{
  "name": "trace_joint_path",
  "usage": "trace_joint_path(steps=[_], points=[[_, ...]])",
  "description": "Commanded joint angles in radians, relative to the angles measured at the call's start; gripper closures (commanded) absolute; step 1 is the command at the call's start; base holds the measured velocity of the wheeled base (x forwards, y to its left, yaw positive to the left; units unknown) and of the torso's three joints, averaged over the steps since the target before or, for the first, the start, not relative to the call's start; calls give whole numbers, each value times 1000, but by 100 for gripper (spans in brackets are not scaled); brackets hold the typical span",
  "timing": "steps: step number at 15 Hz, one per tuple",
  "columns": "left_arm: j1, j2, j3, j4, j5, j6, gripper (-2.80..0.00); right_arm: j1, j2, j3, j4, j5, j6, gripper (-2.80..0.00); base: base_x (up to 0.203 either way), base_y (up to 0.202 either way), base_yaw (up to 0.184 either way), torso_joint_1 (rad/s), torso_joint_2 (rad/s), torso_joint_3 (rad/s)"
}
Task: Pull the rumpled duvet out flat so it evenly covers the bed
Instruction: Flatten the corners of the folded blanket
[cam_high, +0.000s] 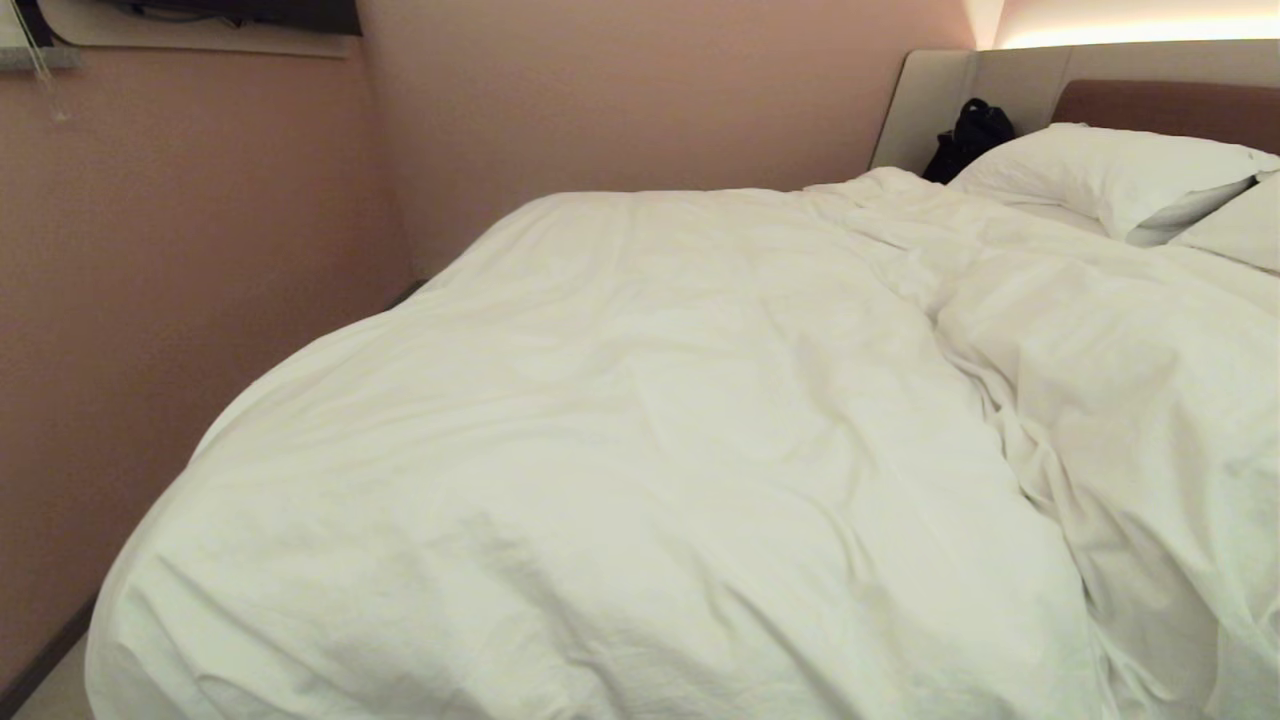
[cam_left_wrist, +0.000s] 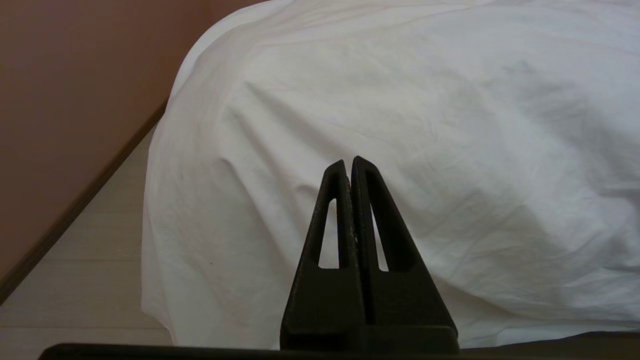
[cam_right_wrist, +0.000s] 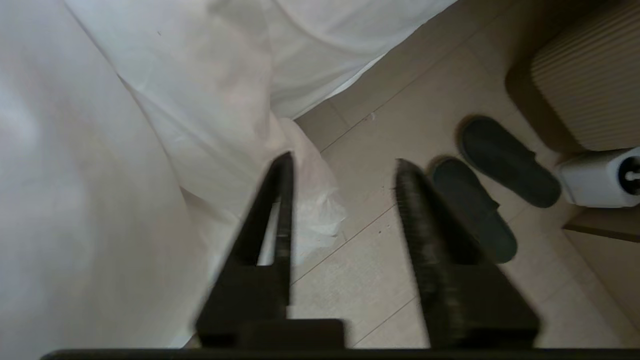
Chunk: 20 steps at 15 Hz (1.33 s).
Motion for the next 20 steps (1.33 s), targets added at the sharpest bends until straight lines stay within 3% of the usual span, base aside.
trace_joint_path(steps=[1, 4, 8, 15, 20], points=[[0, 0, 0, -1, 1, 0, 0, 0, 31, -4, 2, 79, -9, -280, 0, 0, 0, 0, 0, 0], [0, 0, 0, -1, 1, 0, 0, -7, 75, -9, 2, 244, -32, -280, 0, 0, 0, 0, 0, 0], [0, 0, 0, -1, 1, 0, 0, -8, 125, -1, 13, 360, -118, -280, 0, 0, 0, 0, 0, 0], [0, 0, 0, -1, 1, 0, 0, -8, 227, 2, 13, 384, -188, -280, 0, 0, 0, 0, 0, 0], [0, 0, 0, -1, 1, 0, 0, -5, 290, -24, 5, 408, -185, -280, 0, 0, 0, 0, 0, 0]])
